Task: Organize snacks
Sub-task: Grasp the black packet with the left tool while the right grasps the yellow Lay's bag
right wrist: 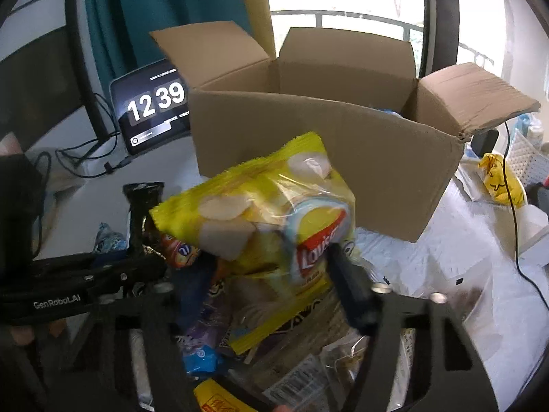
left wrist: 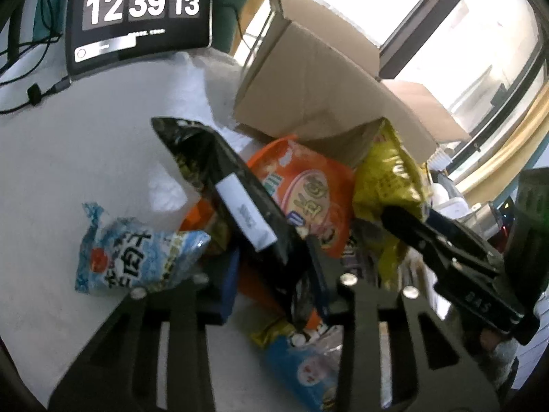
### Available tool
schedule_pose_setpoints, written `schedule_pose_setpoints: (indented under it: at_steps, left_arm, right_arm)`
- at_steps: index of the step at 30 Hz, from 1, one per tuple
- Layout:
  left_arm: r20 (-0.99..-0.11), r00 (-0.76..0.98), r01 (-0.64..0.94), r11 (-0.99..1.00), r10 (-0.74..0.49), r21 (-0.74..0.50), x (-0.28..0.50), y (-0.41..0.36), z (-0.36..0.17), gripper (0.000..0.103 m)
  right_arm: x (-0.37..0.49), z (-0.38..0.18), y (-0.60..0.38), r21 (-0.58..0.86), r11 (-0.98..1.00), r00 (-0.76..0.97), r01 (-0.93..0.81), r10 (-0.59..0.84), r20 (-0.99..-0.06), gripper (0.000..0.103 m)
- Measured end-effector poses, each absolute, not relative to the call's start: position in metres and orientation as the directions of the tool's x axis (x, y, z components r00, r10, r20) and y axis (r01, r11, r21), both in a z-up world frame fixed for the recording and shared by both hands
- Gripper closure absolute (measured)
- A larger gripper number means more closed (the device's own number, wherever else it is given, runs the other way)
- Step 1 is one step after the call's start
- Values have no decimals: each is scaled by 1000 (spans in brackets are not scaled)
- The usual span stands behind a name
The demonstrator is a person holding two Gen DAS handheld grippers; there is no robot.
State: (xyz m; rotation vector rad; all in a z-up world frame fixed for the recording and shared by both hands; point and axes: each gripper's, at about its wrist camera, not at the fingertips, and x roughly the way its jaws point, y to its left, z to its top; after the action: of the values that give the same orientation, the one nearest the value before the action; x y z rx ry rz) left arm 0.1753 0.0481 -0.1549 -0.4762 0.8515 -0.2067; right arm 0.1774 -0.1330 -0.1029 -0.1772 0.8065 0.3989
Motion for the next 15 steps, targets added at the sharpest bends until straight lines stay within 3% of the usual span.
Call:
schedule_pose_setpoints:
  at_steps: [5, 15]
  left_arm:
    - [-660, 663, 9, 886, -352, -464, 175, 47, -149, 77]
    - [-637, 691, 54, 903, -342, -426, 168, 40, -132, 81]
  right_arm:
    - [171, -94, -134, -14, 903, 641, -429, 294, -709, 55]
    - [157, -63, -144, -18, 898, 697, -439, 328, -638, 58]
